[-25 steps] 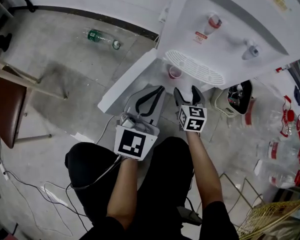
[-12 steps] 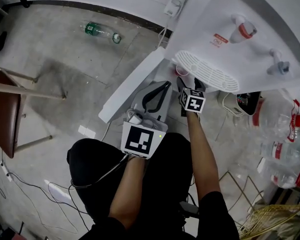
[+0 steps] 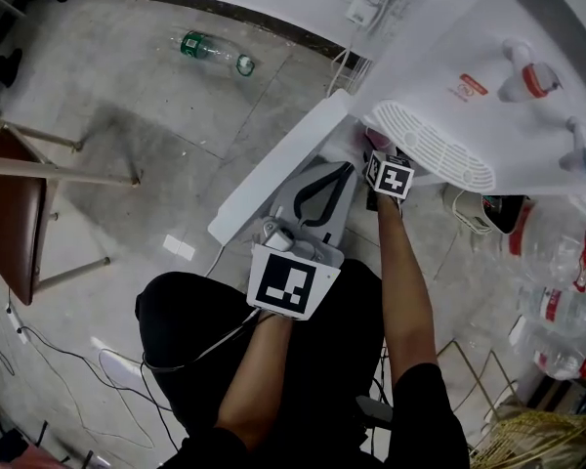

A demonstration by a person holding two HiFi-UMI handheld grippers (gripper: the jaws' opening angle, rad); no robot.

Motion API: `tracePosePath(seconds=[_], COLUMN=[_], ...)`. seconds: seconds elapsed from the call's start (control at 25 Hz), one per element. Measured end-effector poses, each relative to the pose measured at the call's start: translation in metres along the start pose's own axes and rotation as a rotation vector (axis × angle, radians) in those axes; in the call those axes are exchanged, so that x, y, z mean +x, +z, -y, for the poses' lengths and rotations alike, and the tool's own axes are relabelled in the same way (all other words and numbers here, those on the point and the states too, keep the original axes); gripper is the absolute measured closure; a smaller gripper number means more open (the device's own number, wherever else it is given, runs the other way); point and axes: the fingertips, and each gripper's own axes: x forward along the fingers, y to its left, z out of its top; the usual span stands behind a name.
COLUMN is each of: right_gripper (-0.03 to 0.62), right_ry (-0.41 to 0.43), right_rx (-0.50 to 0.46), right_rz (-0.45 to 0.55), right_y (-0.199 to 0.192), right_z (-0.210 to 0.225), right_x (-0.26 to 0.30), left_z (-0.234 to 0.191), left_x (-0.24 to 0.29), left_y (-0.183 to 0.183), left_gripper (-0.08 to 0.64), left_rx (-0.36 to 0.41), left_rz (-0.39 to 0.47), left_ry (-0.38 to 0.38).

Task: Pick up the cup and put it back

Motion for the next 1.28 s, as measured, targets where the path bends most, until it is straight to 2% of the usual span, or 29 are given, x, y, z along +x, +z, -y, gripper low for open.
tracePosePath(seconds=[0.16, 0.28, 0.72, 0.96, 1.28], right_gripper=[0.245, 0.245, 0.258, 0.261, 0.264], right_ry=[-0.007, 0.002, 0.005, 0.005, 0.076], right_rx=[0.01, 0.023, 0.019, 0.021, -0.039], right_rz=[-0.031, -0.043, -0.056, -0.049, -0.003], right_y=[-0.003, -0.005, -0.014, -0.019, -0.006], right_z=[0.0, -0.002, -0.004, -0.002, -0.028], right_x=[0.008, 0.014, 0.003, -0.02, -0.071], left_z=[-0.005, -0.004, -0.001, 0.003, 0.01], left_x=[-0.001, 0.0, -0.002, -0.007, -0.019], left_y=[-0.003, -0.002, 0.005, 0.011, 0.018], left_gripper=[0.552, 0.552, 0.552, 0.552, 0.552], left_rx=[-0.015, 0.008, -0.002, -0.002, -0.013], left_rz=[-0.007, -0.014, 0.019, 0.044, 0.056], left_ry=[0.007, -0.006, -0.023, -0.019, 0.022])
